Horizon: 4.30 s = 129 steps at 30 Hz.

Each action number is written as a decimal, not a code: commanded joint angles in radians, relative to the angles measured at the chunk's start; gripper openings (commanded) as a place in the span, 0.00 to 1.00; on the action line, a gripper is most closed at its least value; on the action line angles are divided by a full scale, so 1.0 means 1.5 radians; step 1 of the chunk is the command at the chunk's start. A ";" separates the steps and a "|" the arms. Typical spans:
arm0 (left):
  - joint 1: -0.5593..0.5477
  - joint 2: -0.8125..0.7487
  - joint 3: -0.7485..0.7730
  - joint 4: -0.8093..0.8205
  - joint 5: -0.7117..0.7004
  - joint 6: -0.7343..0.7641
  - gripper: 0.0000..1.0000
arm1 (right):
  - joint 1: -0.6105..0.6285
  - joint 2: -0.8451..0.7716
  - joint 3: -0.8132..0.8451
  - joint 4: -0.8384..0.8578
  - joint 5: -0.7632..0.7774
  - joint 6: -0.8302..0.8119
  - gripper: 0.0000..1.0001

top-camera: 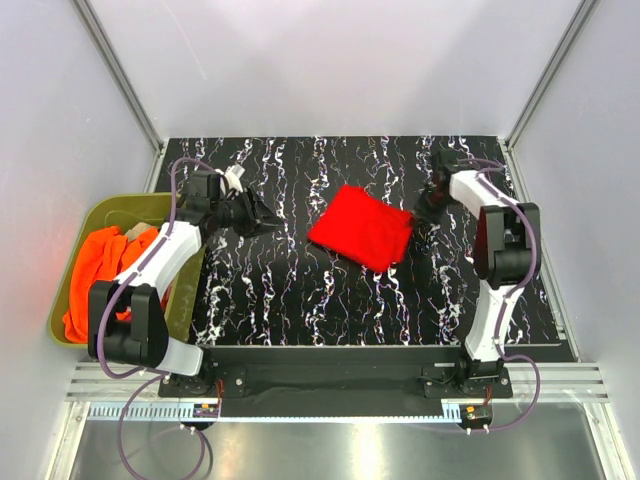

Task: Fold and stack the t-shirts
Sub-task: Neatly place the folded tshirt to the corner, then reset both grippers

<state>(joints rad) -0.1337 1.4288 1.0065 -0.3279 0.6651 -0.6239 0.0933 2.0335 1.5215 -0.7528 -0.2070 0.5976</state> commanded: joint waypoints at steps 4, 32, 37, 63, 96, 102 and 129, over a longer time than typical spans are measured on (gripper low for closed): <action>-0.004 -0.013 0.007 0.012 0.028 0.012 0.43 | -0.107 0.002 0.056 -0.082 0.286 -0.086 0.00; -0.013 0.139 0.052 -0.005 0.011 0.024 0.41 | -0.217 0.467 0.827 0.031 0.500 -0.154 0.00; -0.015 0.164 0.056 -0.004 0.015 0.021 0.40 | -0.226 0.488 0.842 0.084 0.480 -0.115 0.00; -0.032 0.191 0.067 -0.003 0.024 0.012 0.37 | -0.226 0.550 0.859 0.234 0.458 0.003 0.00; -0.046 0.147 0.064 0.003 0.014 -0.013 0.37 | -0.252 0.510 0.821 0.159 0.417 -0.084 0.64; -0.046 0.086 0.047 0.009 0.015 -0.019 0.38 | -0.220 0.421 0.839 0.113 0.485 -0.236 0.88; -0.046 -0.225 -0.270 0.169 0.002 -0.198 0.54 | 0.095 -0.333 -0.106 0.037 -0.033 0.031 1.00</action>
<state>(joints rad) -0.1982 1.1652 0.7097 -0.2310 0.6682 -0.7719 0.2611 1.7512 1.5688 -0.7944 0.0437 0.4629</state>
